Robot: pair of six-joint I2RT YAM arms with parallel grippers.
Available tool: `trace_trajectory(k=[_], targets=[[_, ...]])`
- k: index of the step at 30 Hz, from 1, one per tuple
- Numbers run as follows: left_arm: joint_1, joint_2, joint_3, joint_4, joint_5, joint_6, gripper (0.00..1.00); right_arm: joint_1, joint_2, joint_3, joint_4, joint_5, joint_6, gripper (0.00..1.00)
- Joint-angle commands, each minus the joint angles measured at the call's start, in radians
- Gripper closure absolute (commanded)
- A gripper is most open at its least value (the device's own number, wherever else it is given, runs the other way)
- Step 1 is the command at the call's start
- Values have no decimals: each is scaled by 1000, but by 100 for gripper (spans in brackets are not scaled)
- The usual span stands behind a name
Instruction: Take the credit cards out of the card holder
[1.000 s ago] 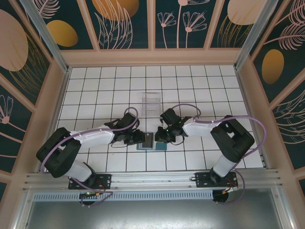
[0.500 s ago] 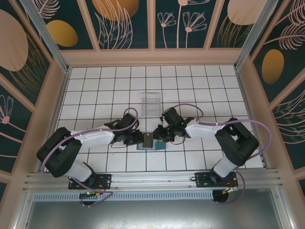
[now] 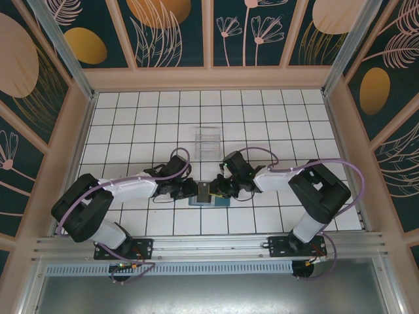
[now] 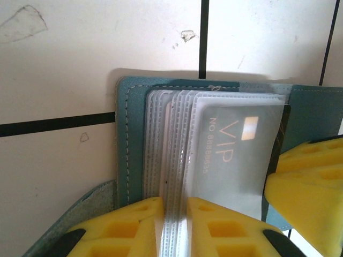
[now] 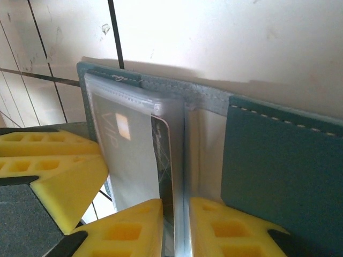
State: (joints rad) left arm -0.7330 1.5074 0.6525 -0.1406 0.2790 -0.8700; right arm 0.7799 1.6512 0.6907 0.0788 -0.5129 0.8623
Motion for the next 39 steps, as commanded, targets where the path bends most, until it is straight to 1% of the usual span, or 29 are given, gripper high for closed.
trace_trajectory(k=[1, 12, 17, 25, 39], targets=[[-3, 36, -30, -34, 5, -14, 80, -2, 19, -26, 57, -21, 19, 80], [-2, 38, -30, -36, 3, -15, 81, -3, 21, -47, 117, -38, 40, 83], [-4, 38, -31, -39, 1, -18, 81, -2, 17, -55, 122, -37, 43, 86], [-3, 42, -31, -67, -33, -15, 81, -5, -6, -71, 101, -9, 37, 90], [-2, 40, -34, -82, -48, -15, 80, -35, -77, -90, 19, 23, 5, 92]])
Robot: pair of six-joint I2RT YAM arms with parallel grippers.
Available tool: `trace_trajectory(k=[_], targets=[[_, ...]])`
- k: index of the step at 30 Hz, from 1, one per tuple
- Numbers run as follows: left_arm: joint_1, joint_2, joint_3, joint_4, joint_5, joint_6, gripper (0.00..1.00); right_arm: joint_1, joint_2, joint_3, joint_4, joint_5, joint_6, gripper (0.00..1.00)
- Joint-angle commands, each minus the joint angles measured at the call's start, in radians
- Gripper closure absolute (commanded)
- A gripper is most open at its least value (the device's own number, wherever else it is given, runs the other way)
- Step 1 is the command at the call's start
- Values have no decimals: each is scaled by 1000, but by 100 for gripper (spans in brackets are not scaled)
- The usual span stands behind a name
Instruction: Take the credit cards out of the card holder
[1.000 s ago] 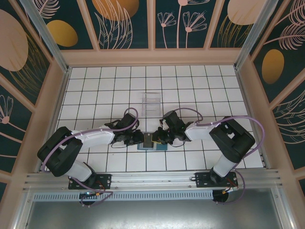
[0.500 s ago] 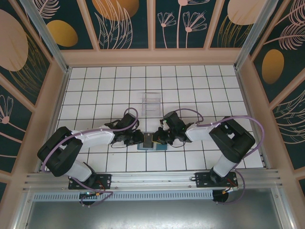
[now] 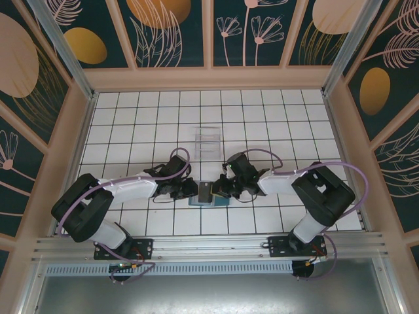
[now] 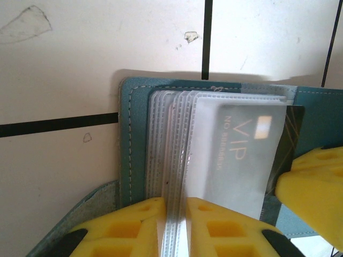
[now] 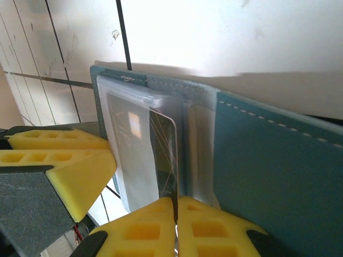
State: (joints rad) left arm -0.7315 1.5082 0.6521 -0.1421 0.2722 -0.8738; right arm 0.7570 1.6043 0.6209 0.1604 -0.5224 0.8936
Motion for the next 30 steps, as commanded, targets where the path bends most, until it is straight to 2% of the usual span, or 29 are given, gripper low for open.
trace_trajectory(k=[1, 8, 17, 30], targets=[[-5, 40, -33, -82, -43, -12, 80, -14, -36, -22, -72, 35, -31, 92], [-4, 37, -29, -90, -51, -9, 80, -28, -76, -35, -109, 44, -47, 93], [-4, 27, -13, -97, -53, -7, 80, -32, -160, -36, -155, 71, -97, 100], [-4, -1, 30, -119, -59, 0, 79, -54, -301, -24, -250, 117, -117, 100]])
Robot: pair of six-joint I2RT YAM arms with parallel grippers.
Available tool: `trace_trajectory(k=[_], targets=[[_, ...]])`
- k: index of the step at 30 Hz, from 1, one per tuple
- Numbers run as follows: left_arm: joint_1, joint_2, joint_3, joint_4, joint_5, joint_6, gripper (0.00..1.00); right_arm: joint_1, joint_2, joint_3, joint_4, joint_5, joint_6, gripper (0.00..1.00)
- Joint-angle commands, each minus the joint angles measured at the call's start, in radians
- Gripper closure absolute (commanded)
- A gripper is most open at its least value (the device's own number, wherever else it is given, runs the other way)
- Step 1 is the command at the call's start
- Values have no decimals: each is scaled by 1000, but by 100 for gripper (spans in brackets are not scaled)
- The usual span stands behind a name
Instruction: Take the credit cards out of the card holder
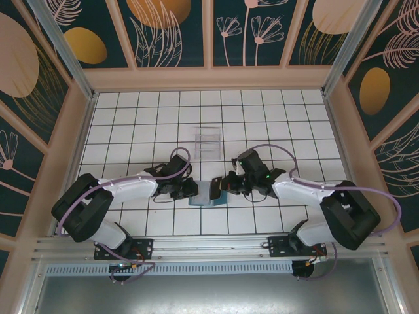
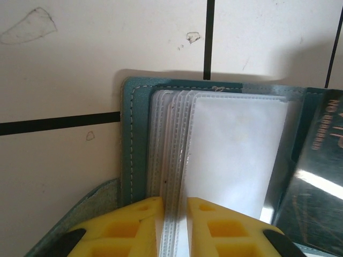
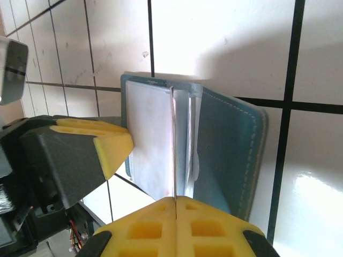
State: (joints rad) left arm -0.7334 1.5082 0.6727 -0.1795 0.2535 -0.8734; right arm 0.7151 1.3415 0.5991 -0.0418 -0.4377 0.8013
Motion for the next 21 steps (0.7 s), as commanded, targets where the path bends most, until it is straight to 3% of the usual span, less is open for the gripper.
trace_trajectory(k=[1, 12, 16, 21], targets=[[-1, -5, 14, -84, -42, 2, 79, -16, -44, 0, -52, 33, -28, 100], [-2, -20, 75, -108, -57, 28, 79, -46, -35, 123, -111, 34, -154, 100], [-3, -15, 120, -194, -107, 36, 80, -54, -35, 172, -135, 47, -240, 100], [-2, -55, 131, -133, -49, 21, 82, -61, -50, 186, -134, 62, -329, 100]])
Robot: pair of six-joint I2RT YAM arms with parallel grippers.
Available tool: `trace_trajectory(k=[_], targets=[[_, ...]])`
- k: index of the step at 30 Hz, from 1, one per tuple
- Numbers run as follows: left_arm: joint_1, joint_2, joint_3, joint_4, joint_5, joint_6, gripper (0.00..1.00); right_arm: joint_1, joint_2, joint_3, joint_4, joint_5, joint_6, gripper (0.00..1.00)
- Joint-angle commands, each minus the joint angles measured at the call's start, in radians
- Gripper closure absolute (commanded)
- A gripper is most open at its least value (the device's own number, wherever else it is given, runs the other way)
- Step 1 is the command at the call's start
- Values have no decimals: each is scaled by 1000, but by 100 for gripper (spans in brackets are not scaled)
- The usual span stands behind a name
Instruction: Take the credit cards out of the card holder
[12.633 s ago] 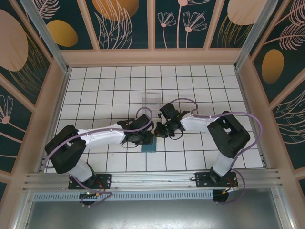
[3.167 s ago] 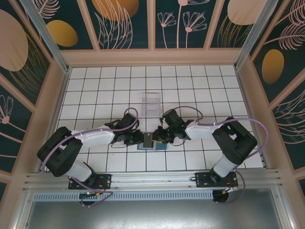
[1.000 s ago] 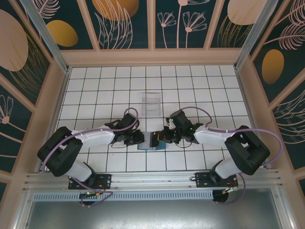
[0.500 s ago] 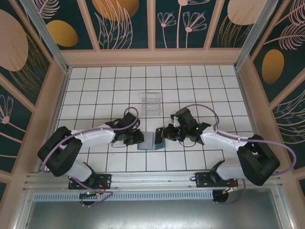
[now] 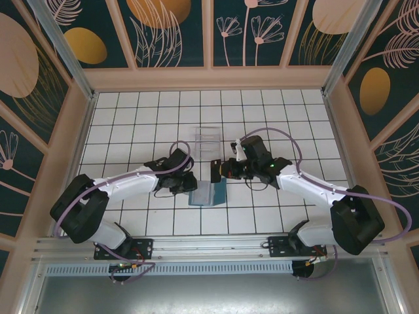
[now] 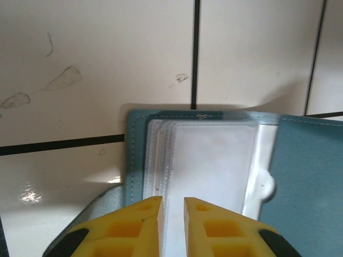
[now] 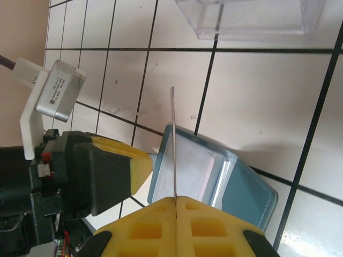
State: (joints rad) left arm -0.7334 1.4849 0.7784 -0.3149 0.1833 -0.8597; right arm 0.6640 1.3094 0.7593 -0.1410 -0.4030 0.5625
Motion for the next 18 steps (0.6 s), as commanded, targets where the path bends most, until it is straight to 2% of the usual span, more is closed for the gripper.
trace_trajectory(k=[1, 9, 13, 18], targets=[[-2, -32, 29, 12, 28, 6, 81, -14, -19, 29, -32, 30, -104, 100], [0, -32, 48, 13, -66, 17, 79, -27, -6, 149, -98, 152, -339, 100], [-1, -33, 13, 54, -72, 11, 79, -27, 24, 201, -129, 212, -548, 100], [1, -47, -6, 69, -57, 13, 78, -20, 101, 318, -211, 195, -859, 100]])
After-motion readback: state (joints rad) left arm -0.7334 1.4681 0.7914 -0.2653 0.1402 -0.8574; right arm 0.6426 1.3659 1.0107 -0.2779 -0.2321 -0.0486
